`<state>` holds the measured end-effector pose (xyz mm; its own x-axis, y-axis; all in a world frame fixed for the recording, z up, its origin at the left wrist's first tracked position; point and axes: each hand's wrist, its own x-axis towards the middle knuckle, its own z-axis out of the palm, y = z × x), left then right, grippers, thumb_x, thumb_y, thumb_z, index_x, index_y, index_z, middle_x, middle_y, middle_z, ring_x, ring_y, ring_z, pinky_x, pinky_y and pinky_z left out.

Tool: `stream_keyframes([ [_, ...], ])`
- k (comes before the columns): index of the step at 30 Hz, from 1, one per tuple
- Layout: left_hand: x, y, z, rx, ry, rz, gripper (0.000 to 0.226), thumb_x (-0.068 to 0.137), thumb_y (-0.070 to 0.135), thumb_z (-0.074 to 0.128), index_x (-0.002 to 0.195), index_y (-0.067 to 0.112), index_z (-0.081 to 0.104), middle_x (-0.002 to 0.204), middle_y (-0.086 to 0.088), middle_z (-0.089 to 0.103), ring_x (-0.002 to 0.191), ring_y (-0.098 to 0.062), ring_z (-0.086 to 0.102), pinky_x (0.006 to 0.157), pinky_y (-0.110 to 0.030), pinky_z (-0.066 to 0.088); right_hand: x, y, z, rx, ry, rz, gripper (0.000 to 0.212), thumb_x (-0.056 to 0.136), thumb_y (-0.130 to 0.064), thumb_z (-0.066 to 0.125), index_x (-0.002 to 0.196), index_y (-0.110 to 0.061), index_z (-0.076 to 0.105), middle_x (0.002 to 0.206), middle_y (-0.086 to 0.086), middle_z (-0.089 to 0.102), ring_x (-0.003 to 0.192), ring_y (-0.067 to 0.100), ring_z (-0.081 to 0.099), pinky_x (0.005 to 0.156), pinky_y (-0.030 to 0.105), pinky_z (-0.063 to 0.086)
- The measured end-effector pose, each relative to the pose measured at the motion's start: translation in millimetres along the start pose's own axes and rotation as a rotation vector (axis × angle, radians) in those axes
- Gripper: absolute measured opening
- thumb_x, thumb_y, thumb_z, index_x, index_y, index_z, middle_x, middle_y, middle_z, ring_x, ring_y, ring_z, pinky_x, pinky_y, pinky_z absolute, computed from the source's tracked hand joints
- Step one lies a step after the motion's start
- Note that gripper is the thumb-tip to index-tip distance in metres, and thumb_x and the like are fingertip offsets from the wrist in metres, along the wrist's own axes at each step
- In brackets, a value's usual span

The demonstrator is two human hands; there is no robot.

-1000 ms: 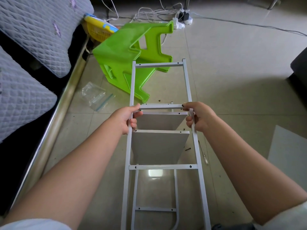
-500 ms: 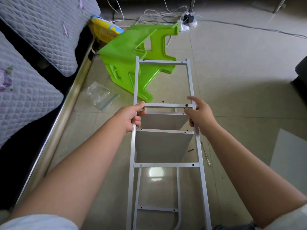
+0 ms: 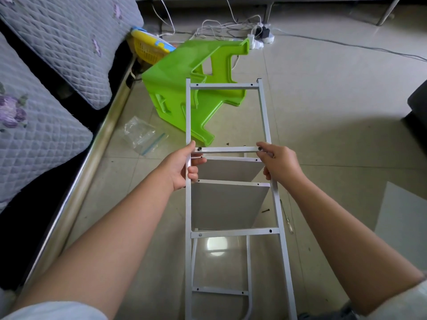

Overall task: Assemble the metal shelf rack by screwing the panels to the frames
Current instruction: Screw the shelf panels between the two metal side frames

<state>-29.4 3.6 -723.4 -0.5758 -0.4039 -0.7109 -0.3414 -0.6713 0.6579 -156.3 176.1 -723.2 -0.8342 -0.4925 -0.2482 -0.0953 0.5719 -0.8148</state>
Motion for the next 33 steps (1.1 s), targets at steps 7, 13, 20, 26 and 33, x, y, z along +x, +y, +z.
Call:
stream_keyframes([
  [7, -2.4, -4.4, 3.8, 0.137, 0.082, 0.027, 0.025, 0.088, 0.035, 0.060, 0.073, 0.017, 0.051, 0.066, 0.000, 0.051, 0.026, -0.002, 0.024, 0.032, -0.009, 0.015, -0.3, -1.9, 6.2, -0.062, -0.010, 0.023, 0.035, 0.096, -0.013, 0.043, 0.130, -0.014, 0.054, 0.100, 0.008, 0.060, 0.046, 0.015, 0.046, 0.039, 0.011, 0.043],
  [13, -0.2, -6.7, 9.7, 0.190, 0.290, 0.227, 0.024, 0.086, 0.021, 0.064, 0.096, 0.014, 0.043, 0.073, -0.003, 0.053, 0.032, -0.006, 0.039, 0.032, -0.011, 0.022, -0.9, -6.6, 4.8, -0.045, 0.003, 0.010, 0.035, 0.097, -0.013, 0.043, 0.130, -0.014, 0.053, 0.112, 0.010, 0.062, 0.047, 0.013, 0.046, 0.041, 0.014, 0.045],
  [20, 6.1, -23.7, 6.5, 0.784, 0.451, 0.754, 0.014, 0.095, 0.020, 0.048, 0.081, 0.017, 0.050, 0.088, -0.014, 0.058, 0.072, -0.029, 0.061, 0.057, -0.029, 0.040, -4.3, -12.4, 2.8, -0.027, -0.014, 0.016, 0.035, 0.097, -0.013, 0.043, 0.131, -0.014, 0.052, 0.110, 0.013, 0.062, 0.048, 0.014, 0.045, 0.047, 0.019, 0.047],
  [26, -1.2, -16.8, 7.3, 1.362, 0.546, 0.800, 0.026, 0.101, 0.021, 0.029, 0.106, 0.001, 0.045, 0.099, -0.022, 0.058, 0.086, -0.040, 0.056, 0.063, -0.037, 0.034, -9.1, -20.0, -0.7, -0.041, -0.014, -0.017, 0.035, 0.097, -0.011, 0.042, 0.131, -0.013, 0.052, 0.114, 0.011, 0.061, 0.046, 0.014, 0.043, 0.049, 0.021, 0.045],
  [33, -17.0, 7.4, 26.2, 1.763, 0.516, 0.739, 0.033, 0.104, 0.023, 0.020, 0.121, 0.000, 0.036, 0.105, -0.021, 0.064, 0.096, -0.039, 0.061, 0.067, -0.040, 0.040, -10.0, -26.8, -9.0, 0.010, 0.014, 0.018, 0.031, 0.096, -0.011, 0.041, 0.120, -0.012, 0.059, 0.093, 0.009, 0.061, 0.050, 0.013, 0.039, 0.046, 0.025, 0.039],
])
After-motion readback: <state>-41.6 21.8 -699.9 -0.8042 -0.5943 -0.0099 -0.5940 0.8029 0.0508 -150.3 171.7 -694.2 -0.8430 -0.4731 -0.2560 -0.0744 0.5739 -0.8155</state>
